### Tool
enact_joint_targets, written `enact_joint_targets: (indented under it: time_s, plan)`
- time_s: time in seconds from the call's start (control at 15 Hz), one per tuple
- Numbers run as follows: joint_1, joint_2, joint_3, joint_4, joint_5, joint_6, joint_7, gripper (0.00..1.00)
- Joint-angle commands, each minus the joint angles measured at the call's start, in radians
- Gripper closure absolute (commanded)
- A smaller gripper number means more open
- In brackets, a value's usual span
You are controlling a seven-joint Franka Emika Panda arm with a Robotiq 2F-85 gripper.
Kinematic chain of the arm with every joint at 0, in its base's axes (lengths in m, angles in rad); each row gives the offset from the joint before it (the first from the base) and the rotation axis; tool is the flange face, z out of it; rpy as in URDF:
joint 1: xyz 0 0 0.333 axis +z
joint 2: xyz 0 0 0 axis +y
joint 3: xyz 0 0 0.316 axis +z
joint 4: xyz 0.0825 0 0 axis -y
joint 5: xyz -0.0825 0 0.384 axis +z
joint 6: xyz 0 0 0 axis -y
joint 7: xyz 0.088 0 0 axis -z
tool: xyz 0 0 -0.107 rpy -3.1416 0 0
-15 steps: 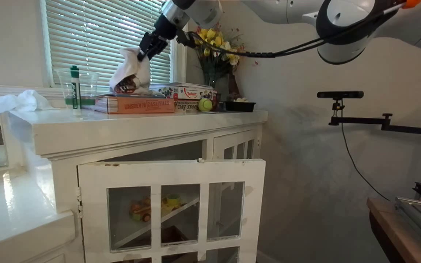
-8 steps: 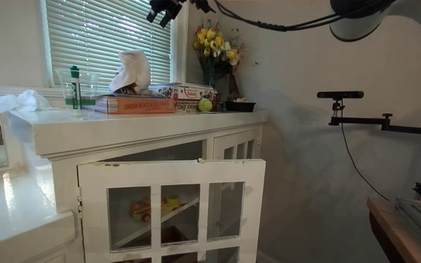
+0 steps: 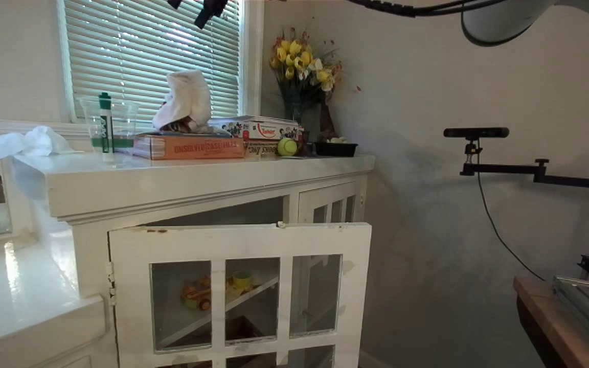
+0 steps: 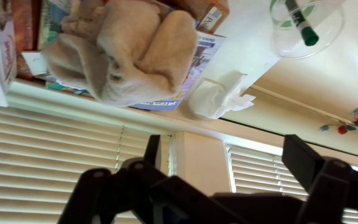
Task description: Use the towel to wipe the top of the cabinet.
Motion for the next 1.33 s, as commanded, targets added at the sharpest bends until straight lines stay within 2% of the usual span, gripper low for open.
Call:
enact_joint_targets:
  time_s: [0.0,0.13,0.4,0.67,1.07,1.27]
  plan:
    - [0.027,0.049,-0.011,0.078,-0.003,-0.039,0.028,0.00]
    - [0.054,0.039,-0.018,0.036,-0.007,-0.020,0.058,0.00]
    - [0.051,0.019,-0.022,-0.003,-0.007,0.000,0.064,0.00]
    - [0.074,0.011,-0.003,0.014,0.011,-0.009,0.092,0.00]
    - [0.231,-0.118,-0.025,0.003,-0.047,-0.084,0.195,0.00]
    - [0.297,-0.147,-0.003,-0.005,-0.022,-0.121,0.279,0.00]
